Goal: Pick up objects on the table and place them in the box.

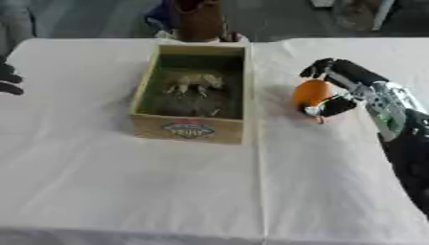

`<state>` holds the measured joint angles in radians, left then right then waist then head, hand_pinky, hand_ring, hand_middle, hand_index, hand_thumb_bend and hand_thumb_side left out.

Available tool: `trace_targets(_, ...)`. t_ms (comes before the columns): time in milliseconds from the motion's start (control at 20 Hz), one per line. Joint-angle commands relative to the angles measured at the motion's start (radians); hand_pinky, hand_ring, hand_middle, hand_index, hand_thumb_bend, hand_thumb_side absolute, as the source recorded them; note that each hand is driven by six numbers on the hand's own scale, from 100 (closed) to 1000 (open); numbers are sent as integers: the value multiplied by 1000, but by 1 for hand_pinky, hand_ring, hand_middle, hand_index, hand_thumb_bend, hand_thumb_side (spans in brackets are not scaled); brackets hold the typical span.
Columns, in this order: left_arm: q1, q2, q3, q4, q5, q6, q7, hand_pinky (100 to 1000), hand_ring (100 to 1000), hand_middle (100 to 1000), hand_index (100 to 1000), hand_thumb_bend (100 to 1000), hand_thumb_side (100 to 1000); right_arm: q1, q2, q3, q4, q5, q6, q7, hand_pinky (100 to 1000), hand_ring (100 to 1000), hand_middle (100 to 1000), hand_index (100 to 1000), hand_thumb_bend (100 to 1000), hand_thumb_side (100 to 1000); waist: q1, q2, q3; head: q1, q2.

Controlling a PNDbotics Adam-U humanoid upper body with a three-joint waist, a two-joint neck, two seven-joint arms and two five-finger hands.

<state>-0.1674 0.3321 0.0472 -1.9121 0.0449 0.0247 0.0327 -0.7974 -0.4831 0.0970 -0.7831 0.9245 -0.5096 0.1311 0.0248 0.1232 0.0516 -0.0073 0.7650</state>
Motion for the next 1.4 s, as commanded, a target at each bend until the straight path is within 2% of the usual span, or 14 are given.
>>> trace_targets(50,-4,6,11,-21,2,0,-3,549,590,557,683,254,704,-20,-20,-15,12,78,3,-55,666,718,578,672,377,264,-2,-15,3,-1,5)
trace_targets(200,-2,5,12,-20,2,0,-4,549,590,557,683,252,705,-15,-27,-17,16,127,0,-94,661,705,529,617,350,269,-5,-17,3,1,5)
trace_targets(300,-2,5,12,-20,1,1,-4,549,591,557,683,251,705,-13,-33,-22,20,146,0,-117,647,688,477,551,296,260,-7,-18,3,1,5)
trace_targets(350,-1,5,12,-20,1,1,-5,549,591,558,683,251,705,-12,-35,-24,20,152,1,-128,631,667,429,497,223,242,-8,-19,2,2,5)
trace_targets(400,-1,5,12,-20,1,1,-5,549,591,558,683,251,706,-11,-37,-26,20,155,2,-140,626,662,415,483,205,237,-8,-19,3,2,5)
trace_targets(450,0,5,12,-20,0,1,-6,549,591,558,683,249,706,-10,-40,-28,18,155,2,-153,611,644,376,442,145,220,-9,-20,3,3,5)
trace_targets(600,2,5,12,-19,-1,1,-6,549,591,558,683,248,705,-10,-48,-31,2,138,-1,-189,589,618,320,383,100,194,-8,-21,4,5,5)
trace_targets(900,5,6,13,-20,-1,1,-4,549,591,558,683,246,705,-28,-71,-17,-106,6,-20,-187,568,597,284,343,100,157,-9,-25,4,4,5)
trace_targets(1200,5,6,8,-21,4,0,-9,549,590,557,683,243,704,-89,-63,11,-203,-185,-9,-94,558,591,278,336,100,125,-11,-34,12,-3,5)
trace_targets(1400,-3,0,-1,-21,11,-1,-21,550,591,557,684,242,704,-140,-26,24,-213,-240,4,-38,558,591,279,340,100,123,-11,-38,35,-19,5)
